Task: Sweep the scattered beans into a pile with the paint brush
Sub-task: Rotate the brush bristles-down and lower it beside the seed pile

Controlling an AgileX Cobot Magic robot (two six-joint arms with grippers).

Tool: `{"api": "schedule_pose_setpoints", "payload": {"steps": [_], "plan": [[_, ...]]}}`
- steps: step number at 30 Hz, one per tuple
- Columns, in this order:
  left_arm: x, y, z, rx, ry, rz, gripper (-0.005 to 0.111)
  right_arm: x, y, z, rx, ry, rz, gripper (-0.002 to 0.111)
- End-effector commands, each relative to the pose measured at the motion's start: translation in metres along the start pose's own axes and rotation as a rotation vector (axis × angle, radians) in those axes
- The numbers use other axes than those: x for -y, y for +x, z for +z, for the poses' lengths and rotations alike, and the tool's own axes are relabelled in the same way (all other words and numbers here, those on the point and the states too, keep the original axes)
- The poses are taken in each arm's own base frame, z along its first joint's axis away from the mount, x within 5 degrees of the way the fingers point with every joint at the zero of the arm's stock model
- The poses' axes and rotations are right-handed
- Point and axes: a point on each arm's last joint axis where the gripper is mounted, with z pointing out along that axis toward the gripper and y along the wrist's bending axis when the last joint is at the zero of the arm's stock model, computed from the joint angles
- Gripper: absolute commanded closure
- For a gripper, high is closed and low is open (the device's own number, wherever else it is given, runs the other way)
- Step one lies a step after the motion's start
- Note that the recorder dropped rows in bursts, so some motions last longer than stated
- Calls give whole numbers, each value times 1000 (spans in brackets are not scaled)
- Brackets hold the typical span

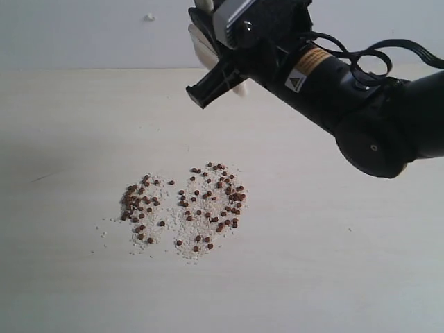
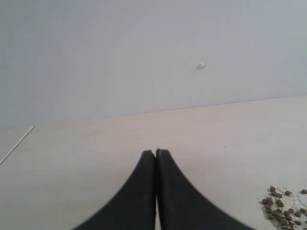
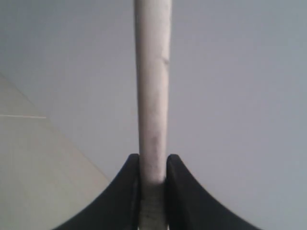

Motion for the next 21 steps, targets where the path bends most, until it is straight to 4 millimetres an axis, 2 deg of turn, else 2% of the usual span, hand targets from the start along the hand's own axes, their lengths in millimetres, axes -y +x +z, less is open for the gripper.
{"api": "schedule_pose_setpoints", "payload": {"steps": [1,3,6,8,11,14,15,17,18,21], "plan": [[0,1,0,1,5,1,107,25,13,-12,-16,99,-5,108],[0,1,0,1,5,1,107,39,23,-19,-48,144,38,108],[0,1,0,1,5,1,107,56,37,-31,-94,220,193,108],[0,1,0,1,5,1,107,58,47,-36,-161,231,213,108],[0,1,0,1,5,1,107,47,62,-39,-361,160,73,108],[0,1,0,1,5,1,107,37,70,-41,-495,200,55,108],[0,1,0,1,5,1,107,34,72,-41,-521,220,40,108],[0,1,0,1,5,1,107,17,76,-37,-547,220,-93,108],[0,1,0,1,5,1,107,6,78,-34,-534,257,-79,108],[0,1,0,1,5,1,107,-10,90,-35,-564,360,-29,108]]}}
